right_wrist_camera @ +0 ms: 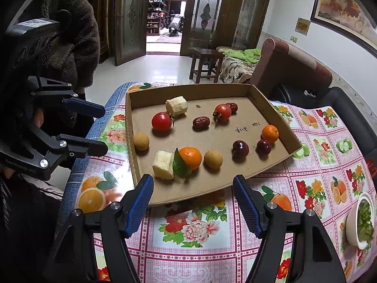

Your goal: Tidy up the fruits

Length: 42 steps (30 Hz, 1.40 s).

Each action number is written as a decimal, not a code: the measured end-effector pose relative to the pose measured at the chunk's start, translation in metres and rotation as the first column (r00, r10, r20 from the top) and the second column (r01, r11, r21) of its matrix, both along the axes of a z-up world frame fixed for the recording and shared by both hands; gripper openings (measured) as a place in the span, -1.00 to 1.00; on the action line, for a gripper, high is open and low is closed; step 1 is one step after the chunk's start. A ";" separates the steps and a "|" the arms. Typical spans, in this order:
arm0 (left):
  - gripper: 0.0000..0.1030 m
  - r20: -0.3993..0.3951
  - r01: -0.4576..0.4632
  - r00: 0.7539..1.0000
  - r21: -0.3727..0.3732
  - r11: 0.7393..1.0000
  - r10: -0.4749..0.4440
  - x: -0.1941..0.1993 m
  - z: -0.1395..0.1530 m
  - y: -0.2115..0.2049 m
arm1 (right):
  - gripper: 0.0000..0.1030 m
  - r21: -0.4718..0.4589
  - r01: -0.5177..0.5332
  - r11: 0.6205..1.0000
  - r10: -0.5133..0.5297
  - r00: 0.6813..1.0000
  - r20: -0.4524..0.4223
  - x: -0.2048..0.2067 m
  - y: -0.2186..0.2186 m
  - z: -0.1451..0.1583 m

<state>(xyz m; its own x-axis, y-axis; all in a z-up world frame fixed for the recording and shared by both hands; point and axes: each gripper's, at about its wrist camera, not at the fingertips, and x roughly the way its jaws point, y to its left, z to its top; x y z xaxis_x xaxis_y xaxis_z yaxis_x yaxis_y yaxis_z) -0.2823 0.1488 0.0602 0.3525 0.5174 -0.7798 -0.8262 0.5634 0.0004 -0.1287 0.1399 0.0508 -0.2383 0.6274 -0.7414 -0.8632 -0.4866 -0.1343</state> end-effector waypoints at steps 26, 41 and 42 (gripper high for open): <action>0.11 0.003 -0.005 1.000 -0.001 1.000 0.005 0.000 0.002 0.004 | 0.39 -0.007 0.003 1.000 -0.003 1.000 -0.007 0.000 0.005 -0.002; 0.11 -0.004 -0.012 1.000 -0.005 1.000 0.012 0.000 -0.001 0.006 | 0.39 -0.010 -0.010 1.000 0.010 1.000 -0.013 -0.002 0.009 -0.001; 0.11 -0.004 -0.012 1.000 -0.006 1.000 0.012 0.000 -0.001 0.006 | 0.39 -0.010 -0.011 1.000 0.010 1.000 -0.012 -0.003 0.010 -0.002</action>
<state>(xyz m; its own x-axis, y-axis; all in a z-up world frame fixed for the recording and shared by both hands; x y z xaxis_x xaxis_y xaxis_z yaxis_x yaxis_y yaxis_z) -0.2826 0.1545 0.0595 0.3433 0.5170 -0.7841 -0.8331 0.5532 0.0000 -0.1320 0.1498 0.0492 -0.2535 0.6173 -0.7448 -0.8596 -0.4969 -0.1192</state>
